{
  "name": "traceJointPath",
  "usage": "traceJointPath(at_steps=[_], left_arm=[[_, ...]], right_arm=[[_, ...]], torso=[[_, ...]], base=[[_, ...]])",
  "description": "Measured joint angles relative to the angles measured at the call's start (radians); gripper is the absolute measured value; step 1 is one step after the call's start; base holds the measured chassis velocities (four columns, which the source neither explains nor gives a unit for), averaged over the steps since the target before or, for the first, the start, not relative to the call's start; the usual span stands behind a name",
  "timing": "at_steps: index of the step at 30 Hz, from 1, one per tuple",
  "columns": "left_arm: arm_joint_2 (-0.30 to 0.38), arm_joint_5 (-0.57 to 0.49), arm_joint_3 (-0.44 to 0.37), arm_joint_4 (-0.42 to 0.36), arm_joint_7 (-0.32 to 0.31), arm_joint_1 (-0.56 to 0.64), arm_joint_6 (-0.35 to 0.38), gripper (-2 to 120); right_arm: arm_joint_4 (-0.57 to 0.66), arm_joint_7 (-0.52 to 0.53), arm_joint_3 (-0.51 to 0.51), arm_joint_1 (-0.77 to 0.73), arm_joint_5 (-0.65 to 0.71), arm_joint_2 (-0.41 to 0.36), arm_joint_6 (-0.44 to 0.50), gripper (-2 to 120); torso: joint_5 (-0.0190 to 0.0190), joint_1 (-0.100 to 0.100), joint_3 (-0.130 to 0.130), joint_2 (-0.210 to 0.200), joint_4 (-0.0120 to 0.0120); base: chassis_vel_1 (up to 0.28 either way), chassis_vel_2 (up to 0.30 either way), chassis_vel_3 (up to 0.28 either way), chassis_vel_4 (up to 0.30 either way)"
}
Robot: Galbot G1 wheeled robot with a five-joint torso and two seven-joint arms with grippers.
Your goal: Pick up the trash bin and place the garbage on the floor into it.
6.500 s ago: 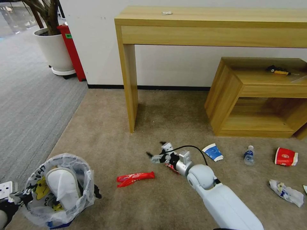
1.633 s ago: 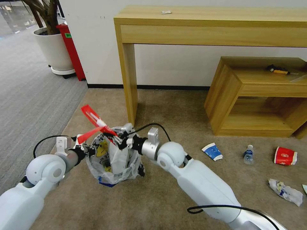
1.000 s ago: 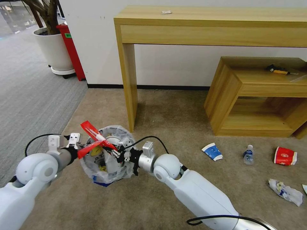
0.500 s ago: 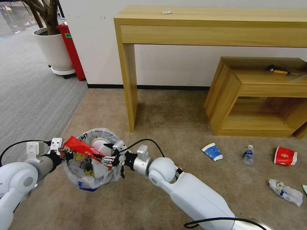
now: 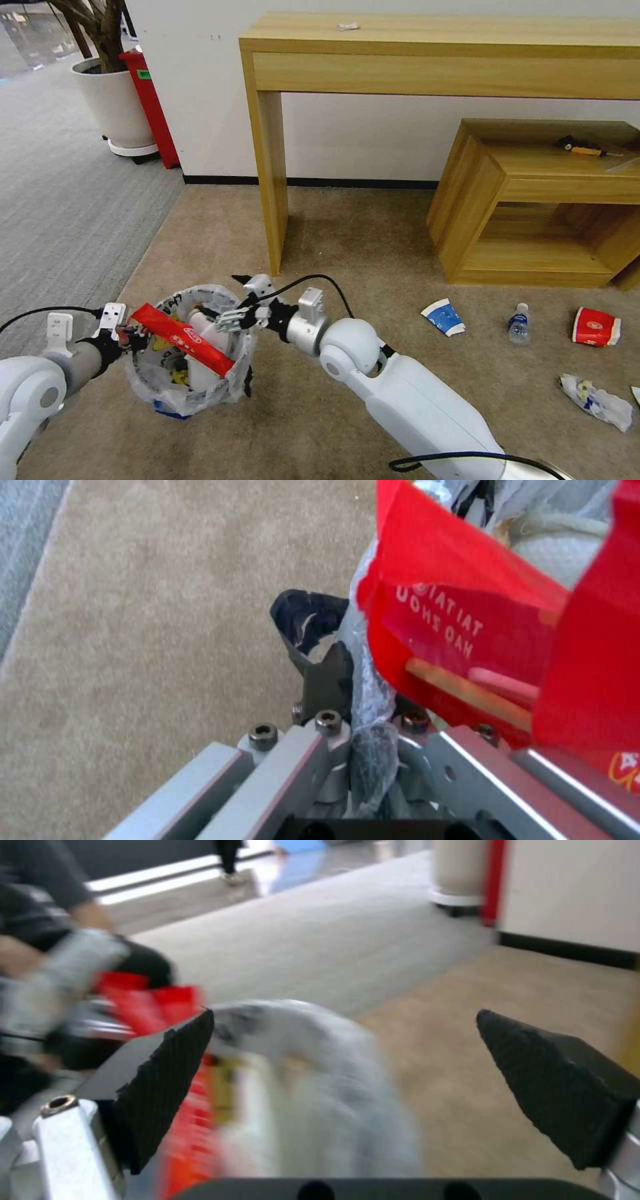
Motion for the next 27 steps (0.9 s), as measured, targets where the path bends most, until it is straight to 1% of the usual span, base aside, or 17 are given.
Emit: traceJointPath(at_steps=[2,3,4,5,6,7,9,10,11,15,16,19,20,22,23,25,27], left_arm=[[-0.039,0.027,-0.022,0.0,0.015,0.018,0.0,0],[-0.039,0.027,-0.022,0.0,0.015,0.018,0.0,0],[-0.059,0.032,-0.032,-0.003,0.015,0.025,0.0,0],[-0.067,0.034,-0.035,-0.005,0.015,0.027,0.0,0],[-0.092,0.048,-0.041,-0.009,0.019,0.033,0.0,0],[-0.107,0.056,-0.043,-0.012,0.022,0.036,0.0,0],[-0.11,0.057,-0.043,-0.013,0.023,0.037,0.0,0],[-0.128,0.065,-0.045,-0.019,0.027,0.043,0.0,0],[-0.128,0.065,-0.045,-0.019,0.027,0.043,0.0,0],[-0.153,0.094,-0.051,-0.029,0.044,0.061,0.0,0],[-0.153,0.094,-0.051,-0.029,0.044,0.061,0.0,0],[-0.161,0.121,-0.064,-0.031,0.066,0.08,0.0,0],[-0.161,0.121,-0.064,-0.031,0.066,0.08,0.0,0],[-0.164,0.131,-0.077,-0.035,0.08,0.093,0.0,0],[-0.164,0.131,-0.077,-0.035,0.08,0.093,0.0,0],[-0.168,0.143,-0.09,-0.039,0.095,0.106,0.0,0],[-0.169,0.145,-0.093,-0.042,0.097,0.11,0.0,0]], right_arm=[[0.008,-0.004,0.086,-0.063,-0.046,-0.027,0.002,100],[0.008,-0.004,0.086,-0.063,-0.046,-0.027,0.002,100],[0.012,-0.008,0.126,-0.091,-0.055,-0.038,0.004,100],[0.013,-0.009,0.144,-0.103,-0.059,-0.043,0.004,100],[0.019,-0.018,0.208,-0.146,-0.079,-0.058,0.008,100],[0.02,-0.027,0.252,-0.173,-0.098,-0.068,0.017,100],[0.02,-0.029,0.262,-0.179,-0.102,-0.07,0.02,100],[0.022,-0.039,0.32,-0.219,-0.128,-0.079,0.039,100],[0.022,-0.039,0.32,-0.219,-0.128,-0.079,0.039,100],[0.036,-0.049,0.47,-0.338,-0.178,-0.074,0.071,100],[0.036,-0.049,0.47,-0.338,-0.178,-0.074,0.071,100],[0.052,-0.067,0.576,-0.449,-0.22,-0.064,0.105,100],[0.052,-0.067,0.576,-0.449,-0.22,-0.064,0.105,100],[0.063,-0.082,0.636,-0.515,-0.239,-0.058,0.129,100],[0.063,-0.082,0.636,-0.515,-0.239,-0.058,0.129,100],[0.071,-0.092,0.692,-0.574,-0.255,-0.044,0.154,100],[0.074,-0.093,0.707,-0.588,-0.257,-0.039,0.157,100]], torso=[[0.0,0.0,0.0,0.0,0.0002],[0.0,0.0,0.0,0.0,0.0002],[0.0001,0.0,0.0,0.0,0.0004],[0.0001,0.0,0.0,0.0,0.0005],[0.0002,0.0,0.0,0.0,0.0003],[0.0002,0.0,0.0,0.0,0.0001],[0.0001,0.0,0.0,0.0,0.0],[0.0002,0.0,0.0,0.0,0.0001],[0.0002,0.0,0.0,0.0,0.0001],[0.0002,0.0,0.0,0.0,0.0003],[0.0002,0.0,0.0,0.0,0.0003],[0.0001,0.0,0.0,0.0,0.0001],[0.0001,0.0,0.0,0.0,0.0001],[0.0001,0.0,0.0,0.0,0.0],[0.0001,0.0,0.0,0.0,0.0],[0.0001,0.0,0.0,0.0,0.0001],[0.0001,0.0,0.0,0.0,0.0002]], base=[[0.0,0.0,0.0,0.0],[0.0,0.0,0.0,0.0],[0.0,0.0,0.0,0.0],[0.0,0.0,0.0,0.0],[0.0,0.0,0.0,0.0],[0.0,0.0,0.0,0.0],[0.0,0.0,0.0,0.0],[0.0,0.0,0.0,0.0],[0.0,0.0,0.0,0.0],[0.0,0.0,0.0,0.0],[0.0,0.0,0.0,0.0],[0.0,0.0,0.0,0.0],[0.0,0.0,0.0,0.0],[0.0,0.0,0.0,0.0],[0.0,0.0,0.0,0.0],[0.0,0.0,0.0,0.0],[0.0,0.0,0.0,0.0]])
